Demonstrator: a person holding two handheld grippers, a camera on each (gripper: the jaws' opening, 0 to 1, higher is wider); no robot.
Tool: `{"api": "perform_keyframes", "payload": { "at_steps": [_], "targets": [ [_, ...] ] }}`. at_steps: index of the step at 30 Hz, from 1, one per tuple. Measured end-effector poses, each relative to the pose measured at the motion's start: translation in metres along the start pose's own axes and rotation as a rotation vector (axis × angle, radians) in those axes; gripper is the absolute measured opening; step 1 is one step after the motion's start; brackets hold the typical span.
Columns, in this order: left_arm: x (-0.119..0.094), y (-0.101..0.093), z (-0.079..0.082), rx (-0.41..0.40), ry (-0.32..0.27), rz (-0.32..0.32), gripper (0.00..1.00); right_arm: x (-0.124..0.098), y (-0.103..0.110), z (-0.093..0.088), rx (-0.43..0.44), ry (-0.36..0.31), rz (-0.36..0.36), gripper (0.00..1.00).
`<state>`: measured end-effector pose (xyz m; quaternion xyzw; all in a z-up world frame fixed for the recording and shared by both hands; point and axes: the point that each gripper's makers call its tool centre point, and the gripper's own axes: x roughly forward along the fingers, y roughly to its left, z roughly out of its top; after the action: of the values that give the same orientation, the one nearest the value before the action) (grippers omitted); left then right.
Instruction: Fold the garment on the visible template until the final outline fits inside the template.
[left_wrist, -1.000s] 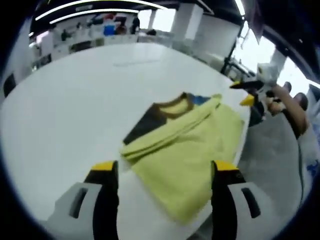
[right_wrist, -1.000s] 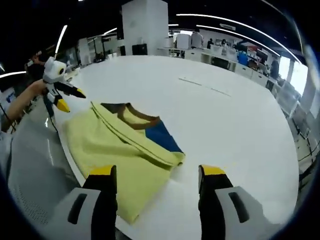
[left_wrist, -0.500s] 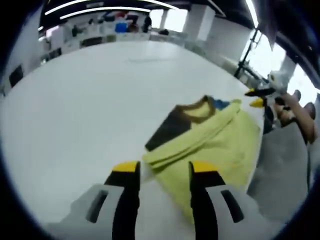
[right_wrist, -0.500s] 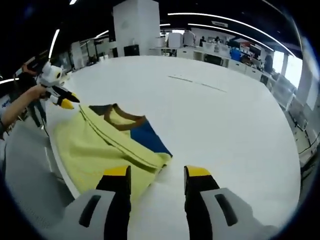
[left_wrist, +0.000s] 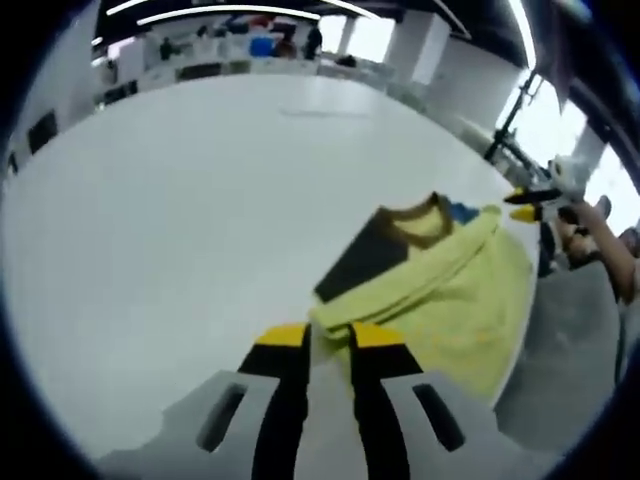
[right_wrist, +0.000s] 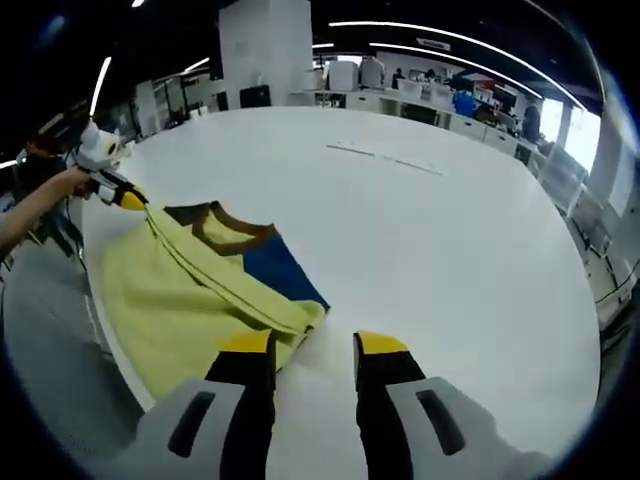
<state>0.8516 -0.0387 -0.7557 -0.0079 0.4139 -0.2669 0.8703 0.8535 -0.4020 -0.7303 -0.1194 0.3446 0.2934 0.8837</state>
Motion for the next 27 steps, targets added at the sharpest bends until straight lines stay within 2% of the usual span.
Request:
{"api": "perform_keyframes", "payload": {
  "at_steps": [10, 14, 27],
  "targets": [
    [0.003, -0.001, -0.003, 0.0, 0.02, -0.001, 0.06, 0.003, -0.004, -0.003, 0.002, 0.009, -0.004, 0.25],
    [0.002, -0.002, -0.002, -0.006, 0.018, -0.001, 0.0, 0.005, -0.005, -0.007, 0.005, 0.017, -0.004, 0.23],
    [0.001, -0.002, -0.003, 0.0, 0.023, 0.001, 0.0, 0.01, -0.009, -0.012, -0.006, 0.026, -0.013, 0.2]
  ]
}}
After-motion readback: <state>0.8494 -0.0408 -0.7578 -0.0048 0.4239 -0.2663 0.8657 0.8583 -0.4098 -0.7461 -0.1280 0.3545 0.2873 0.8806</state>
